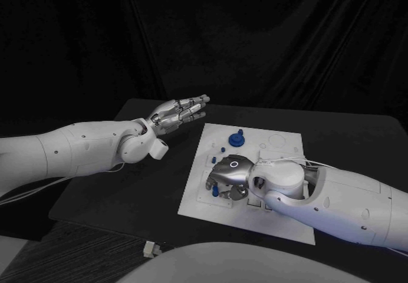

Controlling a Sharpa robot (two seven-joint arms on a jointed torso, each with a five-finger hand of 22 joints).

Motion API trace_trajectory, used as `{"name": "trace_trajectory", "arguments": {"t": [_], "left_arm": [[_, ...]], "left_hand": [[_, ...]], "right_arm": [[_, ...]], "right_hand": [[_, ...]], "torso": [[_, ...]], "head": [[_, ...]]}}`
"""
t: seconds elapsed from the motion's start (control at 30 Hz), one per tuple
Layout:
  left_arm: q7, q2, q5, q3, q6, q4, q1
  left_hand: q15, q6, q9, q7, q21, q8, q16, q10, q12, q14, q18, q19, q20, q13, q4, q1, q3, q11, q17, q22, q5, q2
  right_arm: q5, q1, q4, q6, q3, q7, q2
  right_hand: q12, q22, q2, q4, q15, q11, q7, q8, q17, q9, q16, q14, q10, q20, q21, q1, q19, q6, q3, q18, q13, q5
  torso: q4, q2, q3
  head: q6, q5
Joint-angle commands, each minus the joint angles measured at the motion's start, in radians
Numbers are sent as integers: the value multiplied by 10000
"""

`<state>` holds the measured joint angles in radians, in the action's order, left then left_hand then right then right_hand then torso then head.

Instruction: Assemble the parts on the task board

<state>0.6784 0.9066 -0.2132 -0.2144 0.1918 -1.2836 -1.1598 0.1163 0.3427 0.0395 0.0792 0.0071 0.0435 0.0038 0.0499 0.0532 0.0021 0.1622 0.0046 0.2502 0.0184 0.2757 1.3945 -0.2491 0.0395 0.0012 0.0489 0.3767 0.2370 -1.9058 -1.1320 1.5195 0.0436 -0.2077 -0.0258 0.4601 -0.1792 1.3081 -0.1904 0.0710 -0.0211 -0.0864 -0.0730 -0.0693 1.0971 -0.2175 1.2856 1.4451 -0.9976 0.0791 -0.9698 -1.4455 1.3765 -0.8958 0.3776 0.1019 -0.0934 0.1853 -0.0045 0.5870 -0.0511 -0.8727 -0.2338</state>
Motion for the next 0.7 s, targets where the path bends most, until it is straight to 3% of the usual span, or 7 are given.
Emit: {"name": "trace_trajectory", "arguments": {"t": [0.03, 0.1, 0.23, 0.4, 0.7], "left_arm": [[756, -19, 72, 10, 137, -2, 13], [750, -23, 72, 10, 144, 13, 14], [741, -19, 72, 10, 146, 26, 15], [721, -7, 72, 10, 149, 28, 17], [701, -8, 73, 10, 160, 34, 18]], "left_hand": [[82, 69, 17, 17, 22, 41, -38, -12, -3, -21, 189, 10, 54, -15, -26, 104, 58, 67, -12, 31, 34, 41], [83, 74, 17, 19, 24, 42, -38, -13, -3, -21, 190, 12, 56, -15, -26, 106, 60, 70, -12, 38, 34, 43], [83, 98, 20, 22, 27, 46, -38, -10, 0, -21, 192, 15, 59, -14, -26, 109, 61, 73, -12, 54, 35, 44], [82, 113, 22, 25, 30, 49, -38, -9, 2, -21, 194, 19, 63, -14, -27, 113, 64, 76, -12, 65, 36, 47], [82, 118, 22, 29, 32, 51, -38, -9, 3, -21, 195, 22, 67, -13, -29, 118, 66, 80, -12, 74, 38, 49]], "right_arm": [[-122, 29, 37, -308, 5, 335, 36], [-122, 30, 40, -216, 5, 305, 58], [-122, 31, 37, -1, 5, 223, 84], [-122, 31, 21, 226, 5, 128, 114], [-122, 28, 36, 629, 5, -46, 186]], "right_hand": [[15, 1102, 33, 6, 0, -31, 31, 57, -71, 55, -46, -93, 310, 37, 148, 134, -91, 295, -170, 111, -33, -214], [-36, 1097, 99, 18, 14, -44, 294, 49, -103, 242, -49, -136, 769, 63, 210, 125, -112, 1048, -566, 119, -106, -421], [-186, 1099, 156, 153, 14, -35, 404, 41, -93, 379, -23, -140, 1066, 70, 238, 67, -99, 1430, -1033, 122, -197, -681], [-355, 1097, 185, 333, 13, -31, 373, 22, -138, 441, -38, -154, 1174, 73, 272, 25, -89, 1517, -1326, 125, -279, -890], [-505, 1092, 240, 414, 19, -37, 284, -16, -216, 463, -83, -183, 1134, 76, 311, -66, -94, 1496, -1407, 129, -342, -887]], "torso": [[1, -3, -5], [-1, -1, -4], [-5, 1, -4], [-9, 7, -5], [-2, 1, -9]], "head": [[1, 1], [1, 12], [1, 29], [1, 22], [1, 16]]}}
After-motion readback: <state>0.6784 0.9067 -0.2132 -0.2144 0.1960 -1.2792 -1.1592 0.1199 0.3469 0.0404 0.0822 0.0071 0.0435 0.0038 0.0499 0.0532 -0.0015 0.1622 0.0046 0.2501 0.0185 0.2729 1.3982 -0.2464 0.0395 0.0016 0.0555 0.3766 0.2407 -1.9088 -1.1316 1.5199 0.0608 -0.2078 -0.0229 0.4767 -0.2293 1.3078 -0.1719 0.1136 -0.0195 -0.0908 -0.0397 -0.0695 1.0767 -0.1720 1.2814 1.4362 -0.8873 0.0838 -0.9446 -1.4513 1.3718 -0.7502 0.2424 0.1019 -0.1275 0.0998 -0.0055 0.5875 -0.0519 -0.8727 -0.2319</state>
